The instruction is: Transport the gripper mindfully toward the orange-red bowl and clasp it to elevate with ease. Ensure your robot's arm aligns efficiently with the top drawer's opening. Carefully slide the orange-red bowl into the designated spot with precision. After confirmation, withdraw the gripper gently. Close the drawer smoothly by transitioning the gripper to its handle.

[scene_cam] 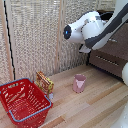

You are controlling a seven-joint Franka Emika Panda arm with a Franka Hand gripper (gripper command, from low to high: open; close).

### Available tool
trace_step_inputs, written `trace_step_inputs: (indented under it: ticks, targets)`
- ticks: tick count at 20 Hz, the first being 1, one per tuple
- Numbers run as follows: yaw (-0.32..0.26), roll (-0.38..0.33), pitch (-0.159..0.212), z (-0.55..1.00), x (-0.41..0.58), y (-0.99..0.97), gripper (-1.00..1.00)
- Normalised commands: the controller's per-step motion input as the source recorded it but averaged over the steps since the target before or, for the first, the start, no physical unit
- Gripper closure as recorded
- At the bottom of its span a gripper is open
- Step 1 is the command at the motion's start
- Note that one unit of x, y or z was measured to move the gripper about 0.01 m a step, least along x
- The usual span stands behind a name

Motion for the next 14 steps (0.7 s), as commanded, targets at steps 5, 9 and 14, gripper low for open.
trace_step_inputs:
  ticks: [5,9,14]
  targets:
    - [0.001,0.056,0.001,0.05,0.118,-0.25,1.00]
    - [0.000,0.046,0.044,0.26,0.087,-0.18,1.00]
    - [0.000,0.016,0.041,0.42,0.039,-0.22,1.00]
